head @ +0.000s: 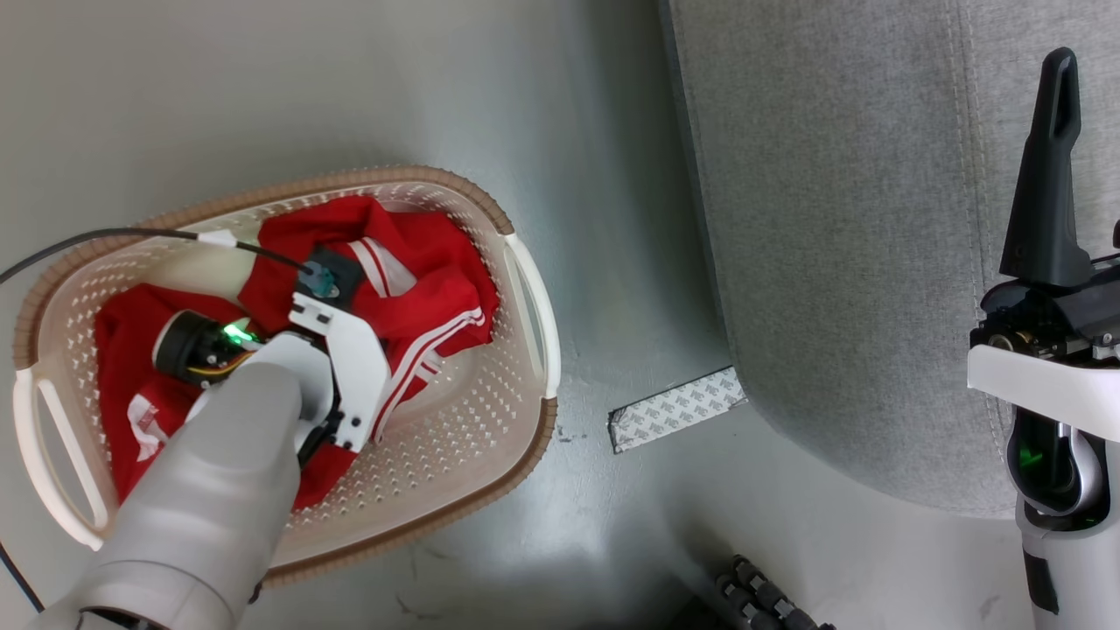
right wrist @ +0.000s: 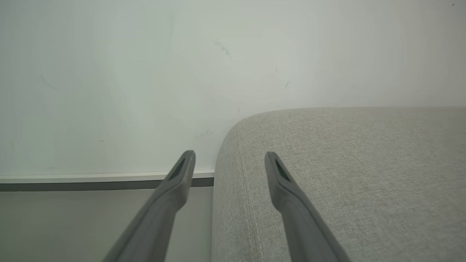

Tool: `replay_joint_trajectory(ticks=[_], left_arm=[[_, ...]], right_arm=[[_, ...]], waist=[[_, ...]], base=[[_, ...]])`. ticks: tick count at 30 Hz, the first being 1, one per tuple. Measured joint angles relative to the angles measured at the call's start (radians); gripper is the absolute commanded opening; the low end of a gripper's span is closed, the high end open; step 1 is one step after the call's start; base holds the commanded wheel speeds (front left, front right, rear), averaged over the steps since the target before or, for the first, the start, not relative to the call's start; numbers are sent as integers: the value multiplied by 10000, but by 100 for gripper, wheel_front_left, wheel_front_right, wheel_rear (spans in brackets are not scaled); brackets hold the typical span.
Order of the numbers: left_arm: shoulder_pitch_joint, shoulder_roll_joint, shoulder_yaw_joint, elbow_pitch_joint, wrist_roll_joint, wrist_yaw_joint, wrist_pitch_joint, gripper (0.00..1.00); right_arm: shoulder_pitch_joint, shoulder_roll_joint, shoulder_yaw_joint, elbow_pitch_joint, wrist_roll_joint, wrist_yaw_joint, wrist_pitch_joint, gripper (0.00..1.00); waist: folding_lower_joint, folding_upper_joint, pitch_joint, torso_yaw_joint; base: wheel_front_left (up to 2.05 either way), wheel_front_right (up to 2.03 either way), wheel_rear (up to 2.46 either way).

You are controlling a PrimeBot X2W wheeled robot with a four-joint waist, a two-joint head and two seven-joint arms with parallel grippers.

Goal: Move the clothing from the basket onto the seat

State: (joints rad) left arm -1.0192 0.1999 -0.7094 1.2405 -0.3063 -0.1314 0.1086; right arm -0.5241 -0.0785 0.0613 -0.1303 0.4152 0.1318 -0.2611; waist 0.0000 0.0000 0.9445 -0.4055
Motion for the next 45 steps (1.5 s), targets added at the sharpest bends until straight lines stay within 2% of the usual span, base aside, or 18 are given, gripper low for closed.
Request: replay_joint_trajectory(ticks=[1, 2, 3, 4, 13, 19, 25, 30, 45], left_arm=[[-8, 0, -109, 6, -94, 0, 92, 99], [-8, 0, -222, 15, -180, 0, 188, 54], [-10, 4, -370, 2, -268, 0, 238, 33], [-10, 19, -464, -38, -349, 0, 230, 0], [52, 217, -1126, -265, -1356, 0, -232, 0], [499, -127, -1450, -401, -2048, 0, -742, 0], [1062, -675, -1735, -594, -2819, 0, -1377, 0], [1642, -853, -2102, -834, -3384, 0, -2000, 0], [2895, -869, -2872, -2015, -4702, 0, -3522, 0]], right_arm=[[3, 6, 6, -4, -4, 0, 0, 100], [8, 15, 15, -12, -13, 0, 0, 100], [12, 21, 19, -19, -21, 0, 0, 100], [16, 42, 23, -19, -31, 0, 0, 100], [-44, 153, 61, 94, 0, 0, 0, 100], [-54, 35, 58, 337, -63, 0, 0, 100], [141, -251, 132, 717, -63, 0, 0, 100], [438, -462, 316, 1133, -58, 0, 0, 100], [1537, -731, 648, 2105, 176, 0, 0, 100]], waist=[[0, 0, 21, 11], [0, 0, 40, 29], [0, 0, 57, 50], [0, 0, 72, 70], [0, 0, -221, 53], [0, 0, -990, 289], [0, 0, -2109, 717], [-1, 0, -3211, 1105], [-4, 0, -6605, 2158]], base=[[8, 8, 8], [6, 6, 6], [2, 2, 2], [0, 0, 0], [0, 0, 0], [0, 0, 0], [0, 0, 0], [0, 0, 0], [0, 0, 0]])
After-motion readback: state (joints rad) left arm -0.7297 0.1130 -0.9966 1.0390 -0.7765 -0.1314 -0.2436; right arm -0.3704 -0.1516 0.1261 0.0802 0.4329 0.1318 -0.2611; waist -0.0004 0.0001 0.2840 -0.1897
